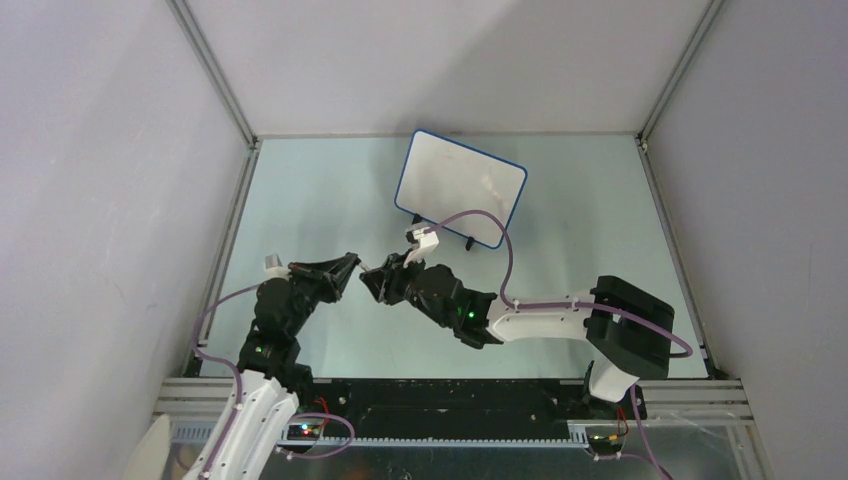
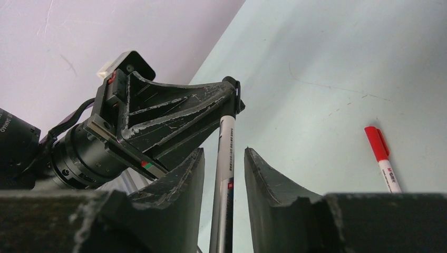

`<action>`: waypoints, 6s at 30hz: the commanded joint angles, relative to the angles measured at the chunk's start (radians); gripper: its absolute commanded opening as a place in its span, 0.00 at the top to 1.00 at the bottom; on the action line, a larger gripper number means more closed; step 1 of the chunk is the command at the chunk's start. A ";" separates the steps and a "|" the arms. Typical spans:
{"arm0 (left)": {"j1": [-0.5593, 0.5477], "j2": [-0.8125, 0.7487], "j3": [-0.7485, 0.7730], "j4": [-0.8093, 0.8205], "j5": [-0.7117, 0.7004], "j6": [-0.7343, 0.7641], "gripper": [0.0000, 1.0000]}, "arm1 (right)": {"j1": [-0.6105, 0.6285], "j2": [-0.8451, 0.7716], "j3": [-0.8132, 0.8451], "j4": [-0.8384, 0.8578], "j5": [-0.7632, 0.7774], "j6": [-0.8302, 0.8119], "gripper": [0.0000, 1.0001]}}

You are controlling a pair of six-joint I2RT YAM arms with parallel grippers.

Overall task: Write a sentence on the whiteboard
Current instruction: Open the whiteboard marker from the pen cap, then put down the pen cap at the corner of the board, then adjust the whiteboard at the center of the board.

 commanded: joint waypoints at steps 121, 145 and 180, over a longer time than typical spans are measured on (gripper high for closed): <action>0.007 0.718 0.241 -0.303 -0.351 0.880 0.92 | -0.456 -0.999 -0.547 -0.607 -0.229 -0.278 1.00; -0.007 0.477 0.249 0.115 -0.188 1.095 0.00 | -0.457 -1.009 -0.576 -0.562 -0.268 -0.271 1.00; 0.116 1.804 1.372 0.354 0.746 1.231 0.09 | -0.462 -1.073 -0.612 -0.528 -0.317 -0.276 1.00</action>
